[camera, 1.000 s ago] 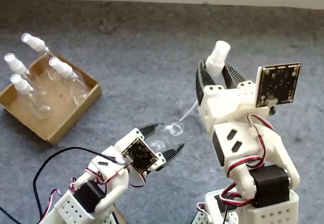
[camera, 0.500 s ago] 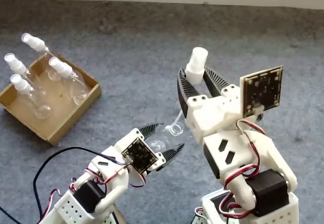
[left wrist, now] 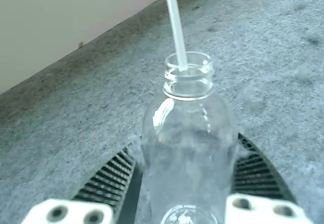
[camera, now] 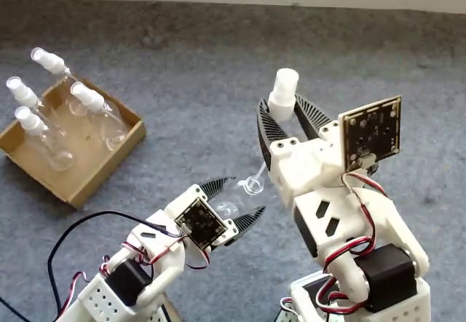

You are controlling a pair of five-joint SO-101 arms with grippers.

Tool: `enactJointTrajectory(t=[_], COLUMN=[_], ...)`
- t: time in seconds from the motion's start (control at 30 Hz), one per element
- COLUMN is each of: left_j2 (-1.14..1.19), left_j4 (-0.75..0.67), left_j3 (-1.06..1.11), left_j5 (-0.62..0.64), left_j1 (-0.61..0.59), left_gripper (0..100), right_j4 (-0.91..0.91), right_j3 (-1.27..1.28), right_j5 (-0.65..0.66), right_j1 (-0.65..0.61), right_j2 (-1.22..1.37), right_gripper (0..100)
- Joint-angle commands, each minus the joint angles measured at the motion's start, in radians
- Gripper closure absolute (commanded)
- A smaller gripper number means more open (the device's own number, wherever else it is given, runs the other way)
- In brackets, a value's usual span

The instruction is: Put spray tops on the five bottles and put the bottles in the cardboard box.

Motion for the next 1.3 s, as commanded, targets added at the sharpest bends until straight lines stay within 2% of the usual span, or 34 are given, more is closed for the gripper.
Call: enactJointTrajectory(t=[0.0,0.3,0.43,0.6,0.9,1.03,1.27], left_j2=[-0.005,-0.005,-0.005,-0.005,-0.005,-0.005,-0.005], left_j4=[-0.025,-0.025,-0.025,-0.026,-0.029,-0.101,-0.104], left_j3=[0.022,0.022,0.022,0.022,0.015,0.021,0.021], left_j5=[-0.008,-0.008,-0.008,-0.008,-0.008,-0.006,-0.006], left_j1=[0.008,0.008,0.008,0.008,-0.024,-0.096,-0.099], left_gripper=[86,86,86,86,86,86,86], right_j4=[0.002,0.004,0.002,-0.002,0.002,0.016,0.031], right_j3=[-0.081,-0.074,0.007,0.074,0.107,0.17,0.271], right_j5=[0.068,0.066,0.061,-0.049,-0.054,-0.046,-0.044], right_j1=[0.013,0.013,0.005,0.012,0.004,-0.05,-0.153], right_j2=[-0.008,-0.008,-0.01,-0.01,-0.077,-0.174,-0.216], right_gripper=[98.7,98.7,98.7,98.7,98.7,98.5,98.2])
